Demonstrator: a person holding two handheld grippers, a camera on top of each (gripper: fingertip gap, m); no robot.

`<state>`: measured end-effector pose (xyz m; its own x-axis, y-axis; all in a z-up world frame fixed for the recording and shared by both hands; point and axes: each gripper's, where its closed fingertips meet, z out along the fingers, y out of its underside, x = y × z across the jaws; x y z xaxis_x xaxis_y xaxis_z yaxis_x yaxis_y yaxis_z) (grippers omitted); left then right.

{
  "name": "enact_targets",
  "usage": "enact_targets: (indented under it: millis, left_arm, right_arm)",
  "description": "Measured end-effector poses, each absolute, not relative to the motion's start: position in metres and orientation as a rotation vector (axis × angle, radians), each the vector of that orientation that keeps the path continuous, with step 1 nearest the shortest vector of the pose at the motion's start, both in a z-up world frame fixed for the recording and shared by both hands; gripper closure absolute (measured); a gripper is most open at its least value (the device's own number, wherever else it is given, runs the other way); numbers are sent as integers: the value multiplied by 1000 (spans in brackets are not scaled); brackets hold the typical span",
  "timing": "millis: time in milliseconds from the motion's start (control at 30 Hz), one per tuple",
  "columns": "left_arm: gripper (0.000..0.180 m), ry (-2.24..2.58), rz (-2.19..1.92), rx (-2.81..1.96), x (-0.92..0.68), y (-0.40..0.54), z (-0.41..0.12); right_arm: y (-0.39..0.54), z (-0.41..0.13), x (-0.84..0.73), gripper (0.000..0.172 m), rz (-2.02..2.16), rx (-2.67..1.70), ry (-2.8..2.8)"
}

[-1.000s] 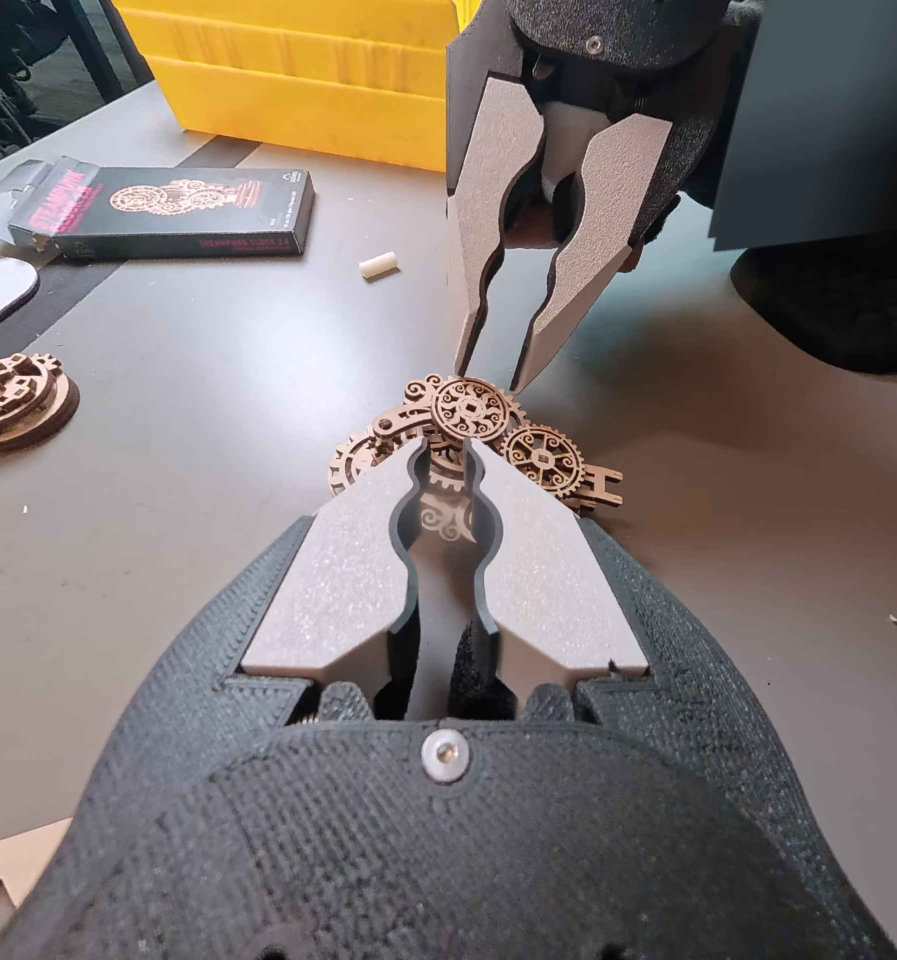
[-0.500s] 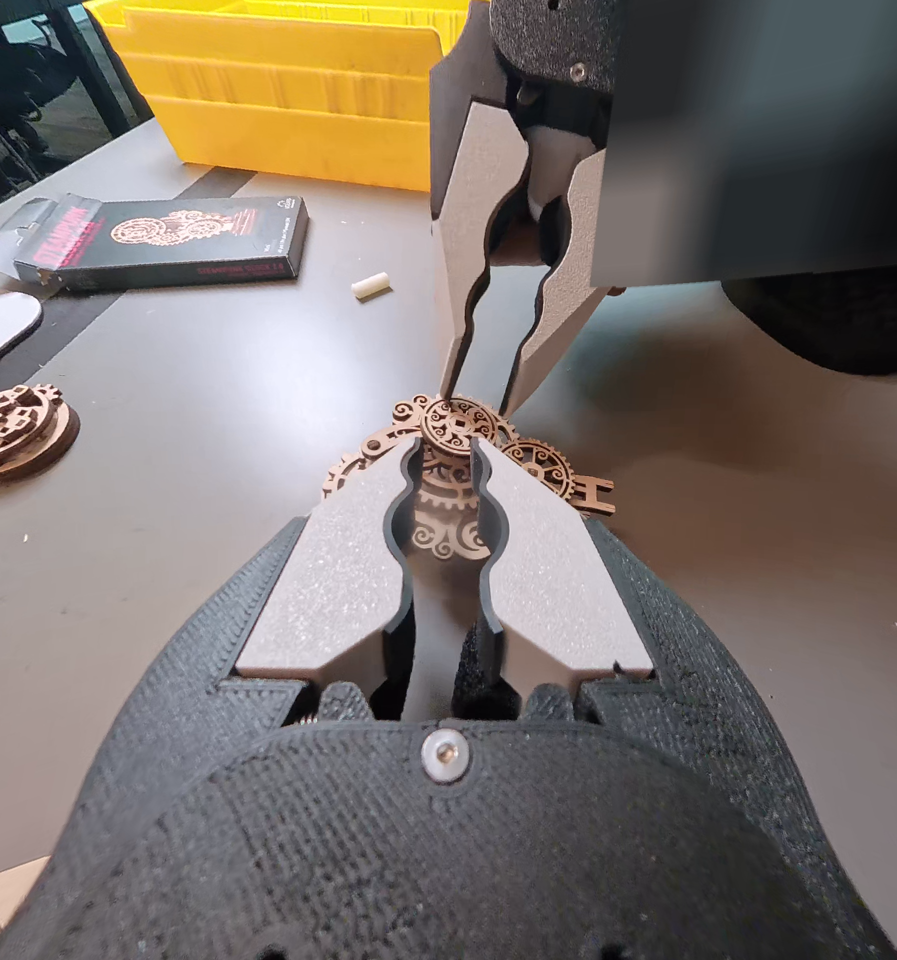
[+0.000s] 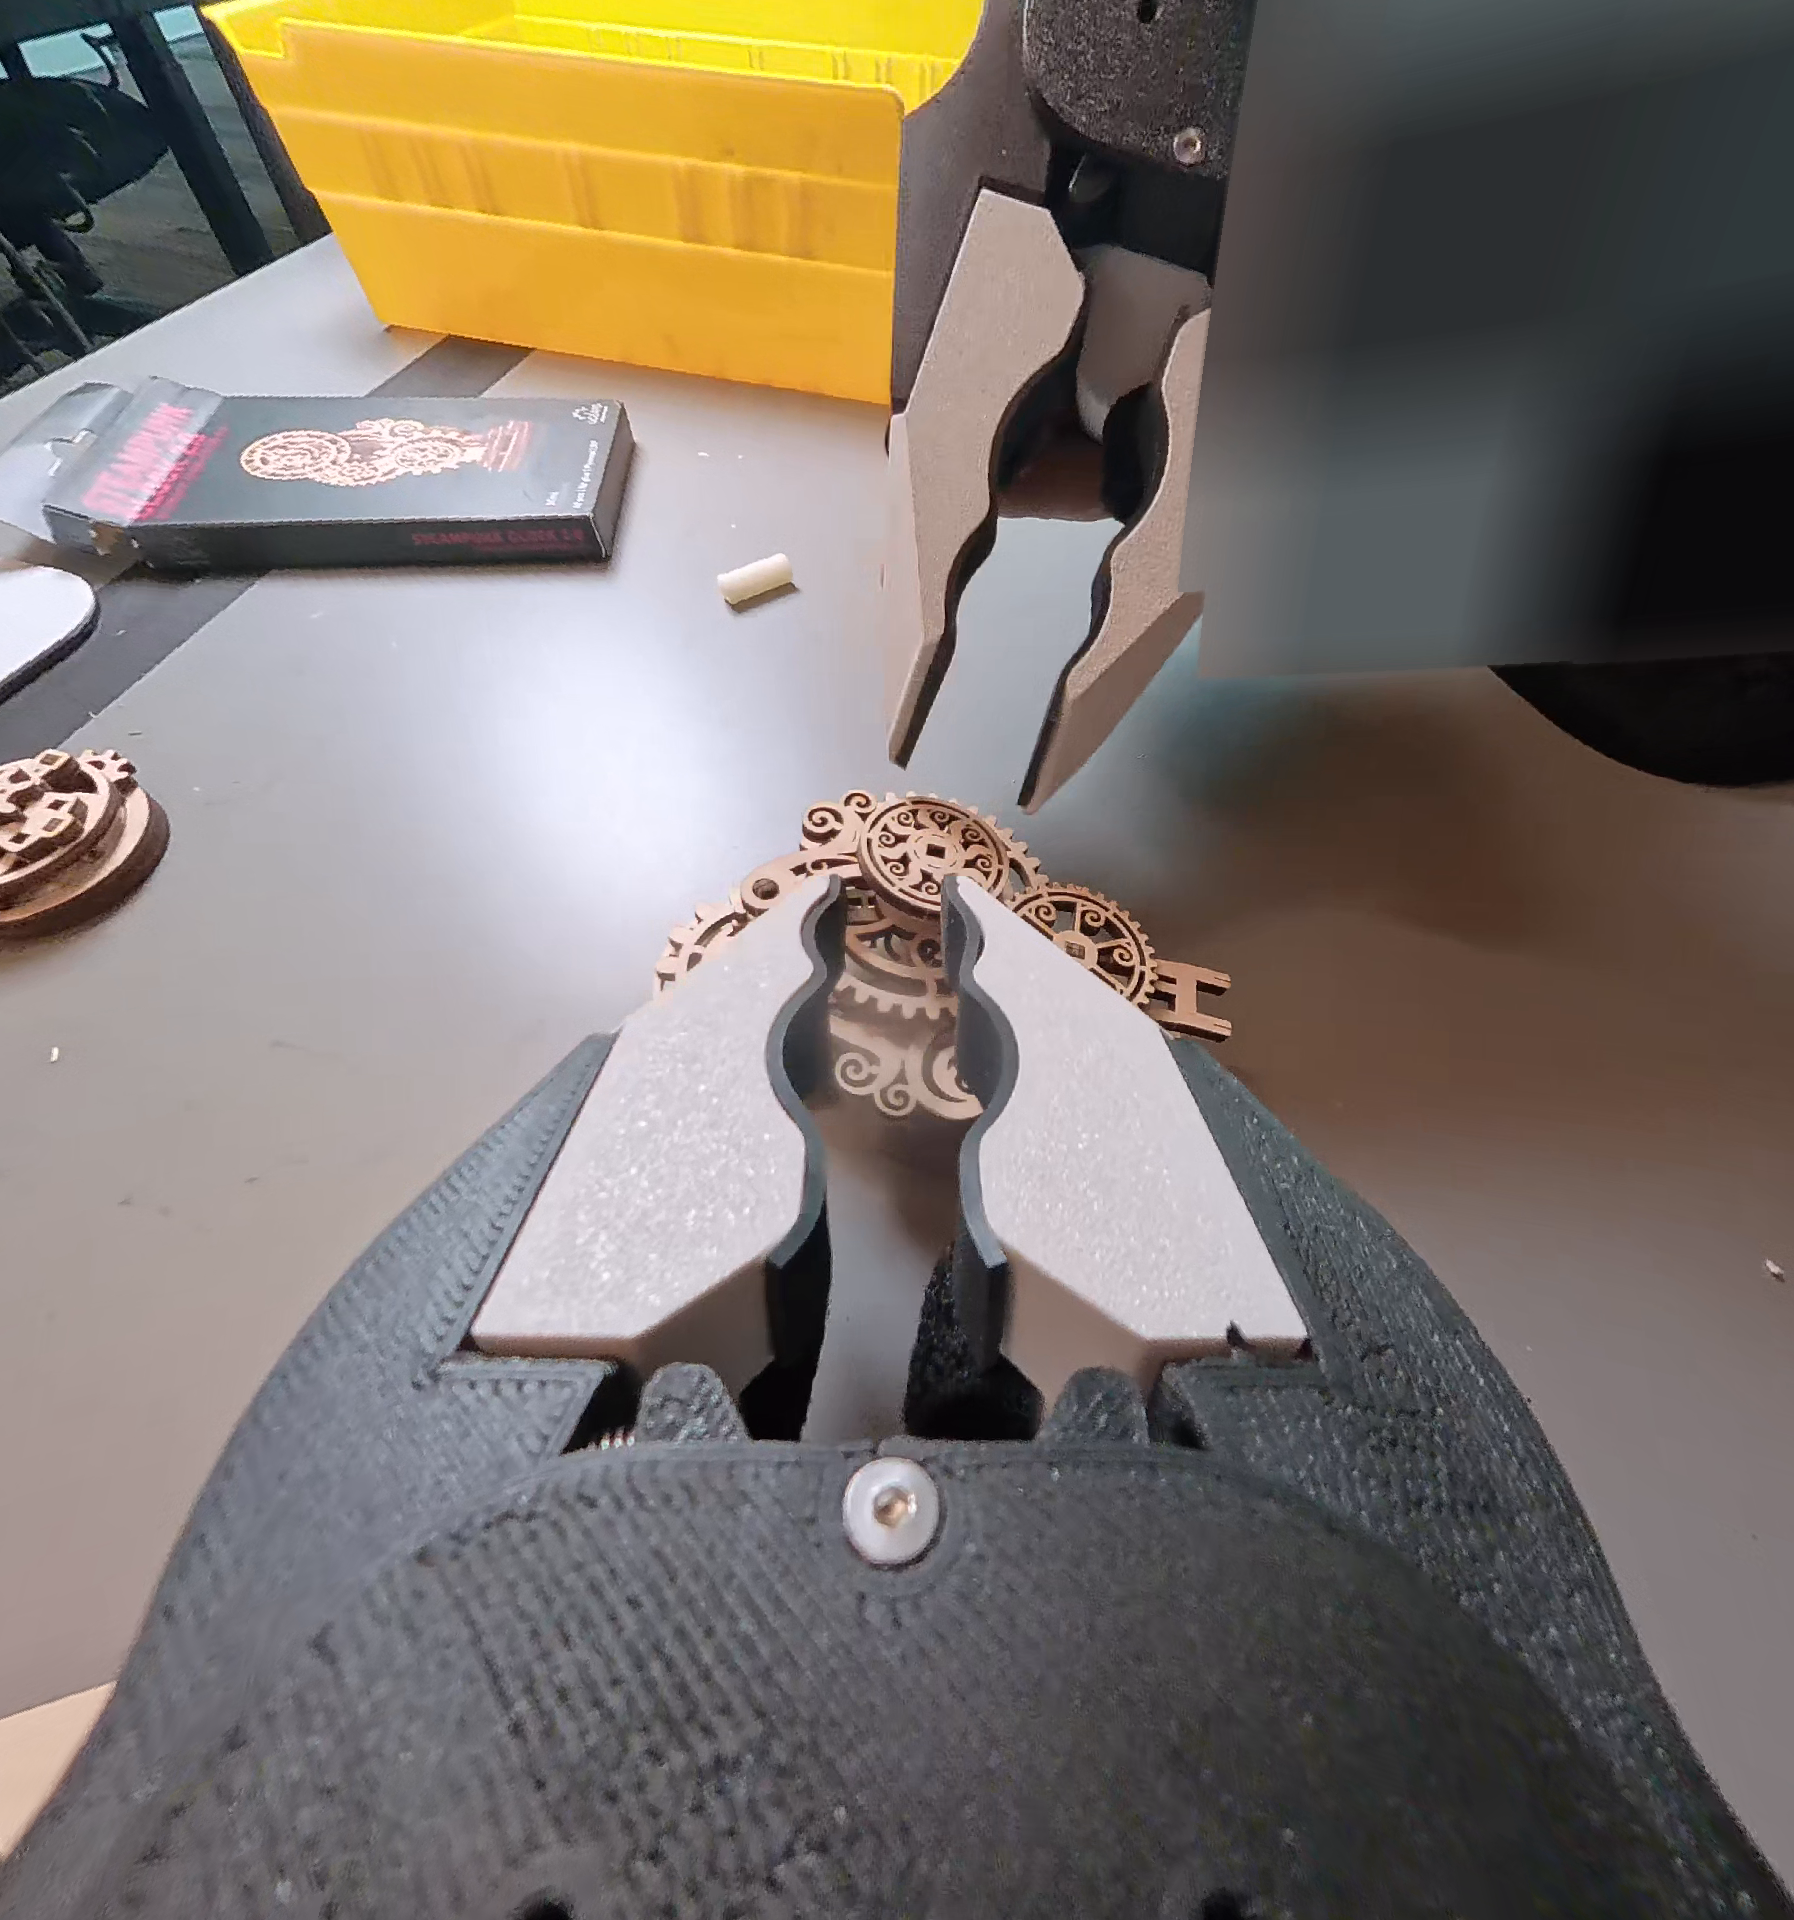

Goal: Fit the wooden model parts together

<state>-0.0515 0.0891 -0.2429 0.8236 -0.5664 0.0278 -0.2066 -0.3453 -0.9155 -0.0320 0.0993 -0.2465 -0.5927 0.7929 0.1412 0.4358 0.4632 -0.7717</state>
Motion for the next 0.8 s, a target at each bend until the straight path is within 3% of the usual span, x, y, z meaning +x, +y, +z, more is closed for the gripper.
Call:
enact_targets:
  millis: [800]
  left_arm:
    - [165,549,-447,-1967,-58,88,-247]
  right_arm:
    - [100,-248,-34,150,936,-1013,-2219]
